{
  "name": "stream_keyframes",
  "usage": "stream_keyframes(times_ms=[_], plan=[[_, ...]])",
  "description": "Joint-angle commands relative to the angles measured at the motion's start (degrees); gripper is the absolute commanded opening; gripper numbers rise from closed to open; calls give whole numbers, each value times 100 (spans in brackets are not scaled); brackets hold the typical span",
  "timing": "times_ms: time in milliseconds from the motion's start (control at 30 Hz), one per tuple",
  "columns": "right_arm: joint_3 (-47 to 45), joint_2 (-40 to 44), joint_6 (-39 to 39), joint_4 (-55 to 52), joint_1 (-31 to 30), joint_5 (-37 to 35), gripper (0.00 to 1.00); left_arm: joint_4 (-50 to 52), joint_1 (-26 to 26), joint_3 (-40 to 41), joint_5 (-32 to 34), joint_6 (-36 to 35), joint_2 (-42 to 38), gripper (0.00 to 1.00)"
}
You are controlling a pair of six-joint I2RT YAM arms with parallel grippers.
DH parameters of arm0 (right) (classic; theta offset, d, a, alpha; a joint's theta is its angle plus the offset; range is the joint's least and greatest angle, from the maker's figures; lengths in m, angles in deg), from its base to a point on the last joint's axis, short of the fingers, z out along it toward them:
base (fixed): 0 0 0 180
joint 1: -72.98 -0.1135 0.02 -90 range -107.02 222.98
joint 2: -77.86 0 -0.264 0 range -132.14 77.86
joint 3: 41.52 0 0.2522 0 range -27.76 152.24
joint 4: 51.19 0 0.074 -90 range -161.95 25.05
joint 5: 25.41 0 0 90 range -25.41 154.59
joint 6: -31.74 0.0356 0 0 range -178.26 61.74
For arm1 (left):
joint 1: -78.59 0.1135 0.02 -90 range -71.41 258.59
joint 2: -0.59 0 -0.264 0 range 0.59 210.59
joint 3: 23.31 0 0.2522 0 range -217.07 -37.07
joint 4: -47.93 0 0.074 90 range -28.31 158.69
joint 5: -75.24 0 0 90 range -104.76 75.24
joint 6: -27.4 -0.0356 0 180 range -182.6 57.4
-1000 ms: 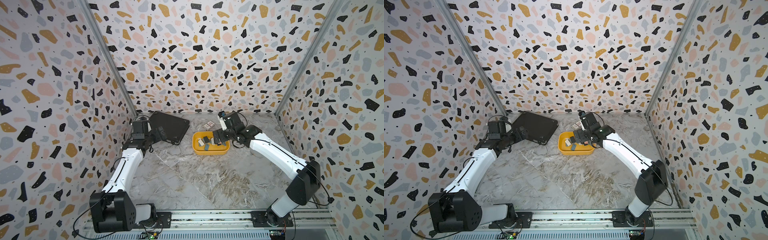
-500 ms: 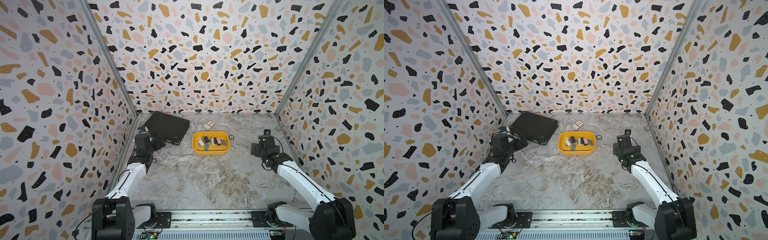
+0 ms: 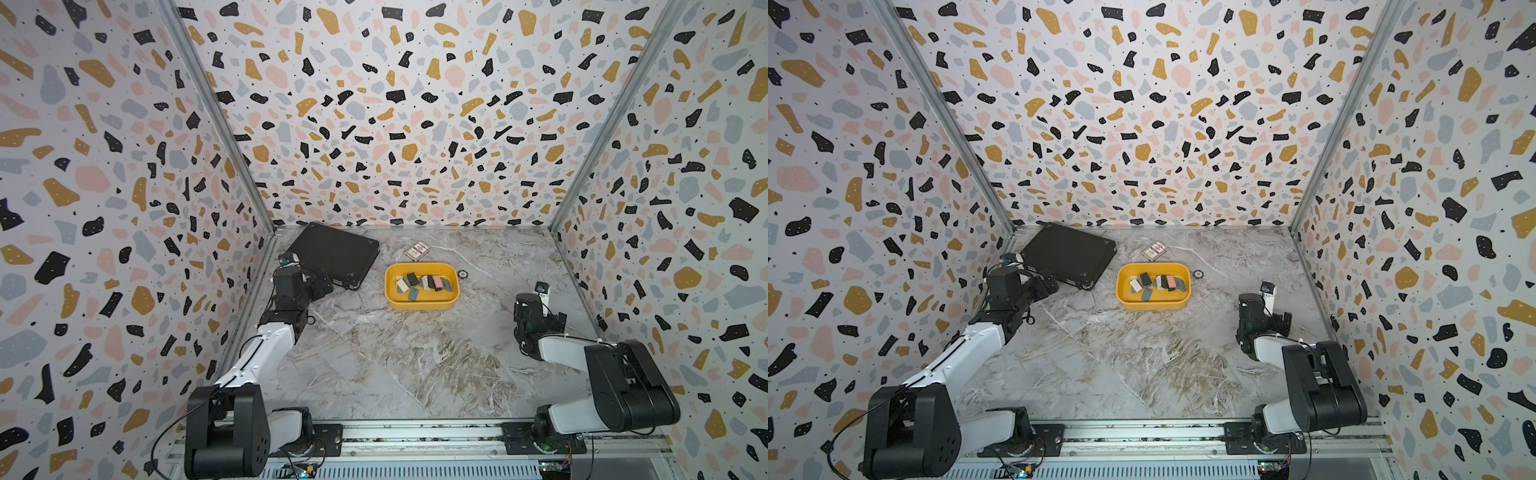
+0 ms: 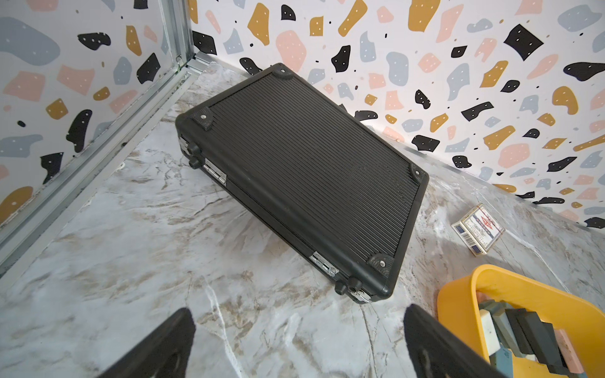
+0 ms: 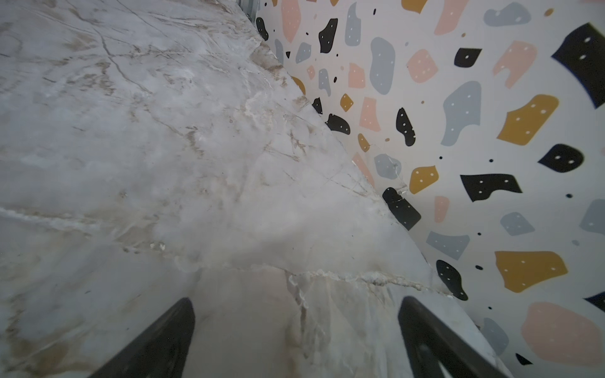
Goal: Put the eraser in the storage box
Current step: Reset both arms
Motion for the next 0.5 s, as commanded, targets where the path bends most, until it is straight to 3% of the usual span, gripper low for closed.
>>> stream_keyframes(times_ms=[0,100,267,367,467], plan=[[-213,-105,-663,2000,28,456,100,-228,-20,-88,-34,38,42,100],[-5,-259,-935,1752,21,1093,100,-241,-27,-82,-3,36,64,99],[344,-317,-811,1003,141,1462,100,-279,-25,-7,143,33,-87,100],[112,-230,-753,1391,152,1364,100,-226,-23,56,372,-6,-232,99],[-383,-134,-951,2225,170,1962,100,-329,-26,180,678,-65,-370,100]])
